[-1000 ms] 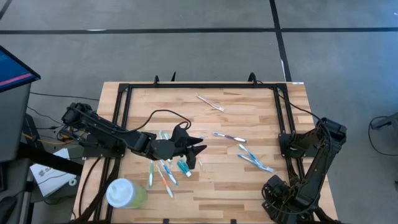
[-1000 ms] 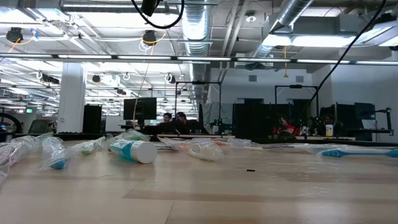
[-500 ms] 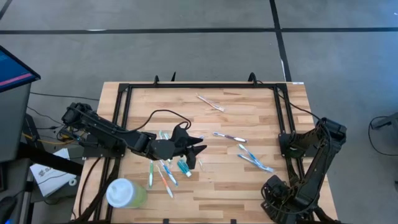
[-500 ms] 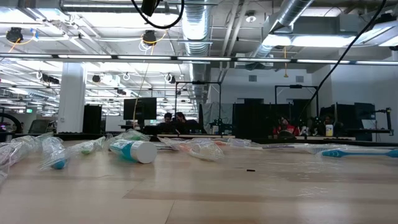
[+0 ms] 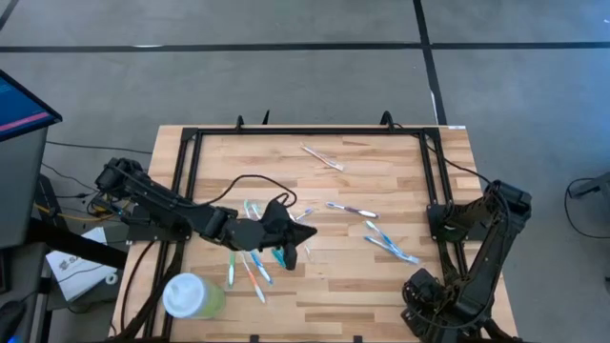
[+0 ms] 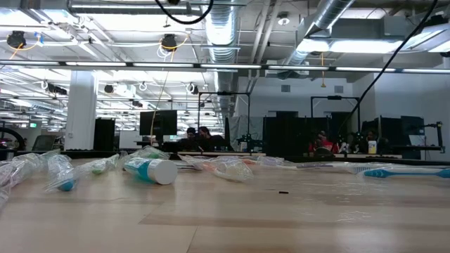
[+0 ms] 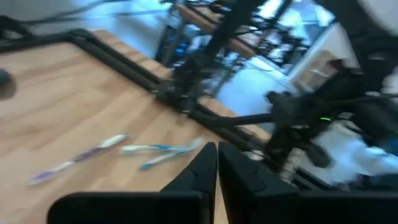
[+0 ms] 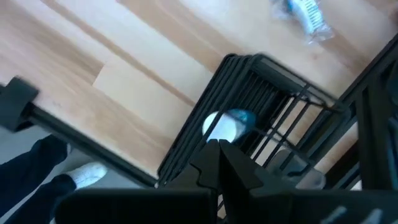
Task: Pick & Place toothbrushing station
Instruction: Put the right blue mouthwash bottle into the black organizer
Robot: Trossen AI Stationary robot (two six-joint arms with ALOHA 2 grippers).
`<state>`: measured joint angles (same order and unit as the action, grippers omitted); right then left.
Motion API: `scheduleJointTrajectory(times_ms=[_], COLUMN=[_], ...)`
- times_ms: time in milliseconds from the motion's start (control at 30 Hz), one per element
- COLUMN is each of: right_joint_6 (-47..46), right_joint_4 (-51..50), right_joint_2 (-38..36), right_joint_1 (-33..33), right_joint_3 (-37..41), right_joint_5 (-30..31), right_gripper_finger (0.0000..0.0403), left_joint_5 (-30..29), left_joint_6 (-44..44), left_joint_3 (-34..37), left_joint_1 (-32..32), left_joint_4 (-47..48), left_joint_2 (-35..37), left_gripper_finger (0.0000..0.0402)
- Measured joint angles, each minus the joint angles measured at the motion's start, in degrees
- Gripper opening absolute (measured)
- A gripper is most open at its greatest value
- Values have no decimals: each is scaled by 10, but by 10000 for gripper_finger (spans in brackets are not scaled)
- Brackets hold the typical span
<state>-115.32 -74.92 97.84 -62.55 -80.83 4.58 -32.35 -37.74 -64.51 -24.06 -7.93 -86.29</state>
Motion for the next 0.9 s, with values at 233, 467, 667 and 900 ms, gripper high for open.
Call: scheduleJointTrajectory(times_ms=[233, 467, 667, 900], right_joint_6=[-125, -131, -129, -129], right_joint_4=[49, -10, -4, 21], right_joint_2=[0, -1, 0, 2], right_joint_1=[-49, -36, -17, 8], right_joint_3=[-8, -15, -15, -15], right_joint_5=[71, 56, 41, 32], right_gripper_finger=[0, 0, 0, 0], left_joint_5=[11, 30, 57, 91], left_joint_6=[-2, -13, -13, -7], left_joint_3=[-5, -45, -67, -68], left_joint_1=[-25, -22, -6, 0], left_joint_4=[-33, -35, -38, -37], left_joint_2=[-23, -89, -125, -148], left_gripper_finger=[1, 0, 0, 0])
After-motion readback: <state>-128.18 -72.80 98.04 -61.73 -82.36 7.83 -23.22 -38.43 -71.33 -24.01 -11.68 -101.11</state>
